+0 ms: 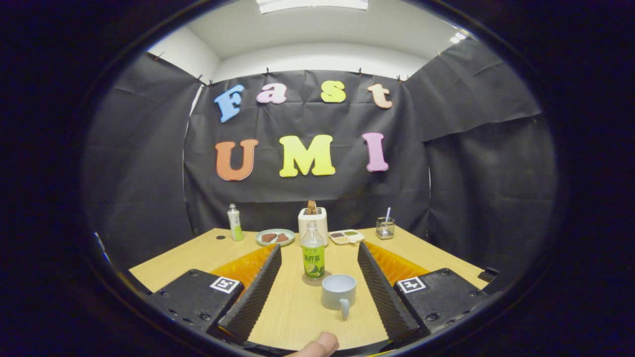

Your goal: Take the bottle from table, then pour the juice into the cup, finally place the bottle on the coaster

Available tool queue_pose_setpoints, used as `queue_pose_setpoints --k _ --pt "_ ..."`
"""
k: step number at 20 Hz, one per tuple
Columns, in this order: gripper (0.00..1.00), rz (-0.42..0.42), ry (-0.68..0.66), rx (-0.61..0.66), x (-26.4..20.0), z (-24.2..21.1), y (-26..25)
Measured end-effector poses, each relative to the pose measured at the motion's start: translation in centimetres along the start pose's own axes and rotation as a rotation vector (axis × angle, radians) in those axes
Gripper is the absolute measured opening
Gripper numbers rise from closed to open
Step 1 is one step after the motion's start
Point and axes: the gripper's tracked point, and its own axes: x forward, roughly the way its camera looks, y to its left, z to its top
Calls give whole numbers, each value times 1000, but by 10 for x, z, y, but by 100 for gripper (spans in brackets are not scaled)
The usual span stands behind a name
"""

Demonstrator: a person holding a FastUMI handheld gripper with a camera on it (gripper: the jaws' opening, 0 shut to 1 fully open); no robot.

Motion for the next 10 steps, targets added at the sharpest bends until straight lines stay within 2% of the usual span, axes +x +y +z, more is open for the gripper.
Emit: queue_pose_setpoints --k 10 --pt "99 2 -48 28 -14 7 -5"
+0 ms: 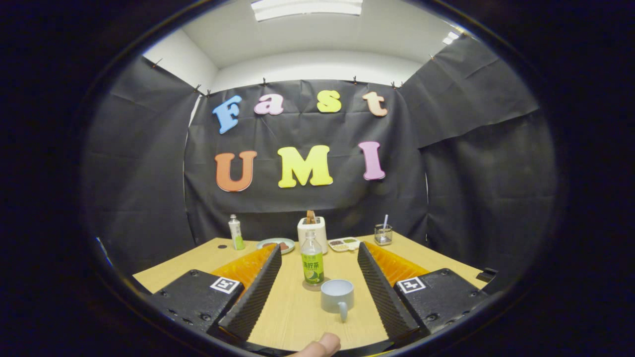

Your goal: Take the bottle from table, then pour the juice into the cup, finally place the bottle on the coaster

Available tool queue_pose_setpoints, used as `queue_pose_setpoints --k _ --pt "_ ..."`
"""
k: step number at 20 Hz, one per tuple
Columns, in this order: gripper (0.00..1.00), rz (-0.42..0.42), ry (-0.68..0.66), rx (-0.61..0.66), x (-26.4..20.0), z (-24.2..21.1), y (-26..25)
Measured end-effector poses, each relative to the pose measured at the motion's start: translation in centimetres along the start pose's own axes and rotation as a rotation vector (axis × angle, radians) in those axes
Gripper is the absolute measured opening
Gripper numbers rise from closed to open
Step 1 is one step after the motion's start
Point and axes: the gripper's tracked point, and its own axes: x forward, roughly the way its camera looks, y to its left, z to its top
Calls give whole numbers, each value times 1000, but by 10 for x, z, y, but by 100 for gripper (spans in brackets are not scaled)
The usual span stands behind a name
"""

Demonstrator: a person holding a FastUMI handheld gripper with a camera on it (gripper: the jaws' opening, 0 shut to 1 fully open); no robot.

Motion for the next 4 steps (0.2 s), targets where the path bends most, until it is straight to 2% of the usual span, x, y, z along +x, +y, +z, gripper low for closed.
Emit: queue_pose_setpoints --k 4 --pt "99 0 9 4 1 -4 -1"
